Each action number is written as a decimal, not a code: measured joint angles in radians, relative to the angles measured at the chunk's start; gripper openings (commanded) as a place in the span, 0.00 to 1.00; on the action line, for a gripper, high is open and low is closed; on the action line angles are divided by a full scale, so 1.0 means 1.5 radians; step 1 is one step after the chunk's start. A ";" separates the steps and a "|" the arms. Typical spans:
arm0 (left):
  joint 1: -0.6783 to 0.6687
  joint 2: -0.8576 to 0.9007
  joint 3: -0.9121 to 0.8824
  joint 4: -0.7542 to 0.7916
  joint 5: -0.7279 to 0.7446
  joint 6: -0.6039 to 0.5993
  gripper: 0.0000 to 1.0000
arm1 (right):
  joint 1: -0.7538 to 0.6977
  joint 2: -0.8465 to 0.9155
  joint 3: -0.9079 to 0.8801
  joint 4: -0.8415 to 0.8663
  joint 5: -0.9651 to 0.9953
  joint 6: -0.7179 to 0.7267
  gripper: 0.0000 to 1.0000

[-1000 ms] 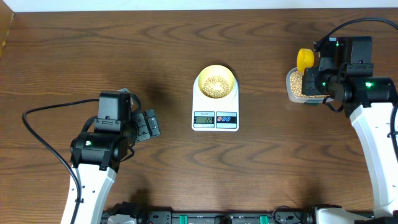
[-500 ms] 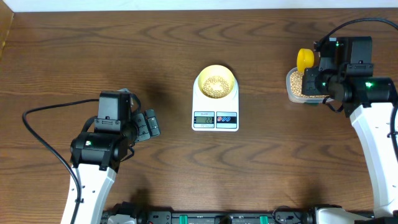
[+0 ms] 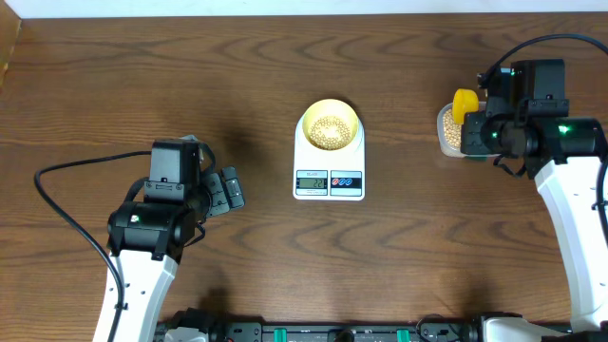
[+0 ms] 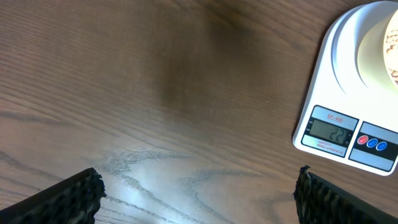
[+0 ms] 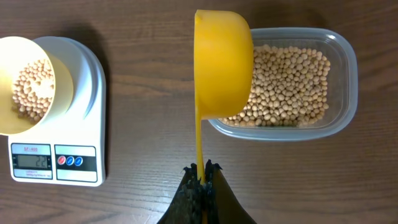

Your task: Scoop item into bowl and weigh 50g on scale

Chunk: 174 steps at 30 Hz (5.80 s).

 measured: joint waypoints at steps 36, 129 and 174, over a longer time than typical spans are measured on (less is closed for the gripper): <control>0.000 0.000 0.000 0.000 0.000 0.000 1.00 | -0.093 0.181 0.000 0.048 0.068 -0.024 0.01; 0.000 0.000 0.000 0.000 0.000 0.000 1.00 | -0.377 0.216 -0.040 0.008 -0.655 -0.109 0.01; 0.000 0.000 0.000 0.000 0.000 0.000 1.00 | 0.030 0.217 -0.041 0.290 -0.700 0.257 0.01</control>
